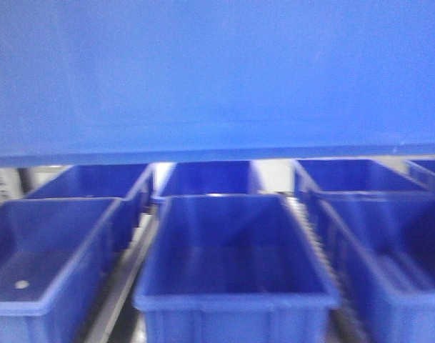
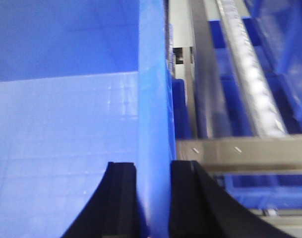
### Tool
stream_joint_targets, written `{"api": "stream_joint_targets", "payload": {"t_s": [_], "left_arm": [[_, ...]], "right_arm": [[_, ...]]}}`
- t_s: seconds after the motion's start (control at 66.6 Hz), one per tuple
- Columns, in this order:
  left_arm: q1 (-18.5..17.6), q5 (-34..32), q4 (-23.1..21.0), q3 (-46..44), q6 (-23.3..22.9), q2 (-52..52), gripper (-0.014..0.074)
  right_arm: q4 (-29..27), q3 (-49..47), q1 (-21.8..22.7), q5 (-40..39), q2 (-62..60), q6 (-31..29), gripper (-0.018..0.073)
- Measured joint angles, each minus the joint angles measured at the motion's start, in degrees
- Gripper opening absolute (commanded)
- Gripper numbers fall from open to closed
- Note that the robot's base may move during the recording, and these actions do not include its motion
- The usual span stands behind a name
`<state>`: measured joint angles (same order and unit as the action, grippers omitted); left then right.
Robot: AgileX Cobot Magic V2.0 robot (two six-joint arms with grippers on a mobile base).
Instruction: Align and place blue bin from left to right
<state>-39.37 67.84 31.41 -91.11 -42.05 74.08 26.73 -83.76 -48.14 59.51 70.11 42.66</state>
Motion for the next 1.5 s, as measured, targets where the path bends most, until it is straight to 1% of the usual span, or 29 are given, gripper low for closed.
{"api": "stream_joint_targets", "payload": {"t_s": [1.501], "left_arm": [[0.0,-0.12,0.0,0.0,0.0,0.0,-0.0111]], "right_arm": [[0.0,0.0,0.0,0.0,0.0,0.0,-0.0078]]}}
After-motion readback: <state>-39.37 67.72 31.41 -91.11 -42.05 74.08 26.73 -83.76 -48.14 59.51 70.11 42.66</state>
